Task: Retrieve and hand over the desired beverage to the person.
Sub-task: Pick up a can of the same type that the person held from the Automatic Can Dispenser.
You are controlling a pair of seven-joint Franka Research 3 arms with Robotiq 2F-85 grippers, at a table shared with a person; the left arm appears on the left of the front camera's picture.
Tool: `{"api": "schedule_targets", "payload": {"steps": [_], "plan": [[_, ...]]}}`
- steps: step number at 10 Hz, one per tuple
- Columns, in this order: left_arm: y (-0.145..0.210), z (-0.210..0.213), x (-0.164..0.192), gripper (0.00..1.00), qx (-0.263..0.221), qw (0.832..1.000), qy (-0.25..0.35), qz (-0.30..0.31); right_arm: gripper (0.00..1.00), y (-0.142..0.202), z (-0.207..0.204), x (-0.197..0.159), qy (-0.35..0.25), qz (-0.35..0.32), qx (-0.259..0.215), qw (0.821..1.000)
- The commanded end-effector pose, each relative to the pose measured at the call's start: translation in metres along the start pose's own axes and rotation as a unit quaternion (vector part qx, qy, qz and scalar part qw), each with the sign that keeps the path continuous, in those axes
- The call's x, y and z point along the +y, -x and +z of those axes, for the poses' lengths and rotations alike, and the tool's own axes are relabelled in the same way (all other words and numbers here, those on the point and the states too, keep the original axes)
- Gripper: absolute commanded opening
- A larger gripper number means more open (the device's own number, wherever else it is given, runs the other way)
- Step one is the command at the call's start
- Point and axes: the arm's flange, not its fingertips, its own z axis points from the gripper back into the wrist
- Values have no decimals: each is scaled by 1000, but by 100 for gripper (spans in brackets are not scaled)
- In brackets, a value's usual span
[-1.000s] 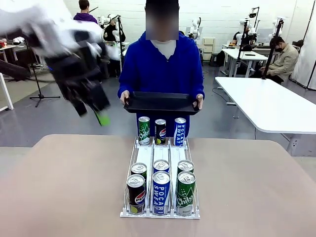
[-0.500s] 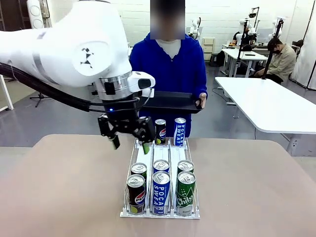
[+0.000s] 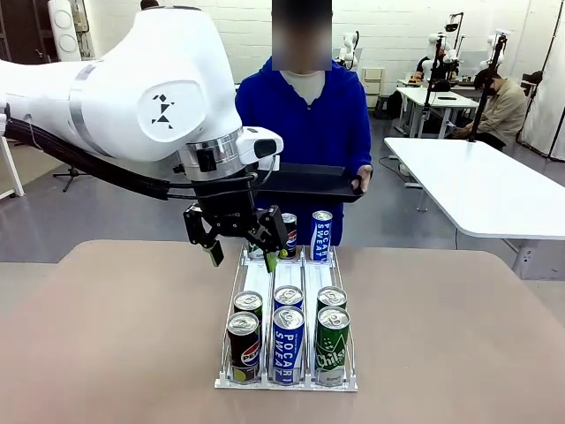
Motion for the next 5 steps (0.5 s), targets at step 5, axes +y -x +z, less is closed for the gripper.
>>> {"api": "schedule_targets", "payload": {"steps": [5], "plan": [[3, -16, -23, 100, 16, 999, -23, 15, 100, 1, -3, -2, -11, -1, -3, 1000]]}}
